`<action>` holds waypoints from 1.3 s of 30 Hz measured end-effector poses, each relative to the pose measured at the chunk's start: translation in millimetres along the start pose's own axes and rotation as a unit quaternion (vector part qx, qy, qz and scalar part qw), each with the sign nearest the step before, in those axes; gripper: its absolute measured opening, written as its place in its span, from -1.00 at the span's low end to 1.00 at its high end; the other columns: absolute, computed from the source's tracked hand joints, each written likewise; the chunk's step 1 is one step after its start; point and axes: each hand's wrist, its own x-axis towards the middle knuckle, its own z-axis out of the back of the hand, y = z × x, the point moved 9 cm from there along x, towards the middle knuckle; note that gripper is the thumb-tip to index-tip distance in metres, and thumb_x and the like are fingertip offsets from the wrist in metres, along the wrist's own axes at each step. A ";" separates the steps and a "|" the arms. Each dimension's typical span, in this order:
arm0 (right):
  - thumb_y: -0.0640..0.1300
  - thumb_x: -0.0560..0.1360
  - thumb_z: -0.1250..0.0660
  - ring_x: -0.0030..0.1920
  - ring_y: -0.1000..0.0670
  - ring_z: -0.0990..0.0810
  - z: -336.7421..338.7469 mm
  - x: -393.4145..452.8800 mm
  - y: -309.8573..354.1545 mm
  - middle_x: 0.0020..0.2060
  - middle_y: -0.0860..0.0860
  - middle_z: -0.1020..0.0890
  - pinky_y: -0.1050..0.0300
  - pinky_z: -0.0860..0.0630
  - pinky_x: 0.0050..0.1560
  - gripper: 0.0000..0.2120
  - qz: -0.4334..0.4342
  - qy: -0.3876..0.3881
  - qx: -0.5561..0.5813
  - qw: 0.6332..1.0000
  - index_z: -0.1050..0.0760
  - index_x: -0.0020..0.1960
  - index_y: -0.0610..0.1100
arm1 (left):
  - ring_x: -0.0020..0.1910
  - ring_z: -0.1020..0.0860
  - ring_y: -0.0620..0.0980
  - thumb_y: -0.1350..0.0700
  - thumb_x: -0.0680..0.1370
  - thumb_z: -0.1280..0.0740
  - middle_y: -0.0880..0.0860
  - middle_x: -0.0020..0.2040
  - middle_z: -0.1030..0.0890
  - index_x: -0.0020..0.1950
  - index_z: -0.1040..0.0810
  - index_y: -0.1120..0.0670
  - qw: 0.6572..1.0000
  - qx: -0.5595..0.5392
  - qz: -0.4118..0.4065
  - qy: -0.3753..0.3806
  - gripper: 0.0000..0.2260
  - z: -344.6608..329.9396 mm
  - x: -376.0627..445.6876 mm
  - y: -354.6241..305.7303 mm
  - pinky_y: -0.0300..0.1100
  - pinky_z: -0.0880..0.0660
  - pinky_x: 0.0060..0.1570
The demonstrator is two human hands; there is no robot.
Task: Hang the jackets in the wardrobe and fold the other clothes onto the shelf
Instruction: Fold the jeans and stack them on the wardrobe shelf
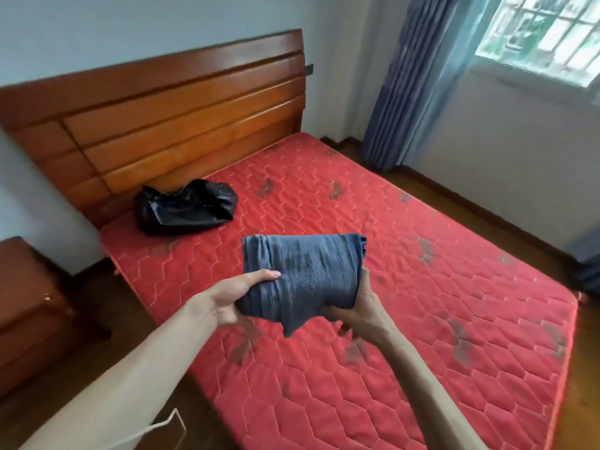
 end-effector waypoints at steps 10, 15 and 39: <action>0.12 0.56 -0.43 0.10 -0.29 -0.73 -135.3 29.9 99.9 0.16 -0.13 -0.73 -0.34 -0.58 0.26 -0.56 -0.053 0.124 0.271 0.953 -0.35 0.35 0.10 | 0.15 -0.67 0.30 0.04 0.42 -0.56 0.27 0.13 -0.72 0.33 -0.61 0.17 0.987 -0.132 -0.057 -0.071 -0.49 136.6 -81.0 -10.3 0.38 -0.43 0.38; 0.05 0.44 -0.55 0.15 -0.25 -0.71 -208.0 56.7 148.1 0.19 -0.10 -0.71 -0.38 -0.61 0.19 -0.48 -0.071 0.096 0.338 0.934 -0.49 0.35 0.02 | 0.30 -0.59 0.38 0.01 0.56 -0.41 0.32 0.29 -0.64 0.37 -0.57 0.15 0.949 -0.293 -0.111 -0.021 -0.59 203.9 -114.4 -7.9 0.49 -0.42 0.29; 0.39 0.44 -0.42 0.10 -0.23 -0.74 -526.6 150.3 361.6 0.09 -0.12 -0.76 -0.28 -0.64 0.16 -0.36 -0.124 0.335 0.116 0.927 -0.57 0.32 -0.05 | 0.24 -0.67 0.19 0.11 0.56 -0.40 0.17 0.28 -0.68 0.46 -0.49 0.04 0.856 -0.371 -0.273 -0.234 -0.55 535.1 -210.7 -9.8 0.16 -0.58 0.21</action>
